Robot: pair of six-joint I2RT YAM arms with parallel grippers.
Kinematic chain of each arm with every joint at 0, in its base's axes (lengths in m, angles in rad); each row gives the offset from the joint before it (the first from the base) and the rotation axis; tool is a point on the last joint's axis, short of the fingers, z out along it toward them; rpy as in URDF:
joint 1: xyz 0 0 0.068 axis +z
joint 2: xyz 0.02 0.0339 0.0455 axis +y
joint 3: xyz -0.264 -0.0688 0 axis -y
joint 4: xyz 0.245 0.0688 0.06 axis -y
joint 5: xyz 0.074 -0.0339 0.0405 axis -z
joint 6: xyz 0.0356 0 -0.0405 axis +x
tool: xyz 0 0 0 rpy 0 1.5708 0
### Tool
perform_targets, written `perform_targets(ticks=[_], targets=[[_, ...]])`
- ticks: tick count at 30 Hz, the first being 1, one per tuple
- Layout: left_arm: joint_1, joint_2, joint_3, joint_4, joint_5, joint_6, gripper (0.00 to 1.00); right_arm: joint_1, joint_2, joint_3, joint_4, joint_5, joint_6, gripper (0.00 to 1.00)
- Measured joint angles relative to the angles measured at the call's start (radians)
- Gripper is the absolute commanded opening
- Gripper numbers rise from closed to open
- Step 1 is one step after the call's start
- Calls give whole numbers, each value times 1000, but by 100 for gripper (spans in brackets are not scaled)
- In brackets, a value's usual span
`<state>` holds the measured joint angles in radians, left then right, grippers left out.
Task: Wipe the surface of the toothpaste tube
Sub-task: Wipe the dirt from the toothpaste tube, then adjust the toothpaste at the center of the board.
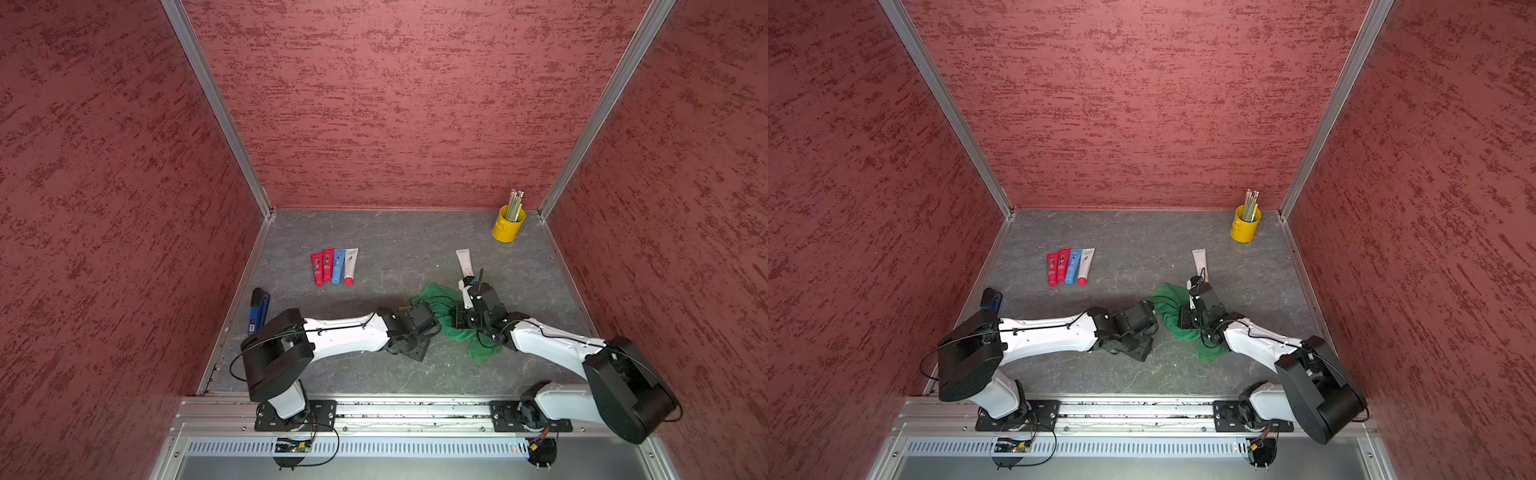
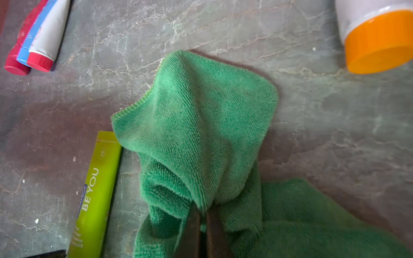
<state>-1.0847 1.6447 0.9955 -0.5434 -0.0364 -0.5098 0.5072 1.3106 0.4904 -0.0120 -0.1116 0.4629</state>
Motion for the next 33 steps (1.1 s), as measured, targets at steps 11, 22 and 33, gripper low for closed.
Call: perform_targets(ticks=[11, 22, 33], targets=[[282, -78, -139, 247, 225, -49, 39, -14, -3, -37, 72, -39, 0, 0], [291, -29, -253, 442, 345, -180, 37, -16, 8, -43, 99, -67, -2, 0], [254, -18, -211, 399, 284, -178, 13, -16, 12, -43, 106, -75, -5, 0]])
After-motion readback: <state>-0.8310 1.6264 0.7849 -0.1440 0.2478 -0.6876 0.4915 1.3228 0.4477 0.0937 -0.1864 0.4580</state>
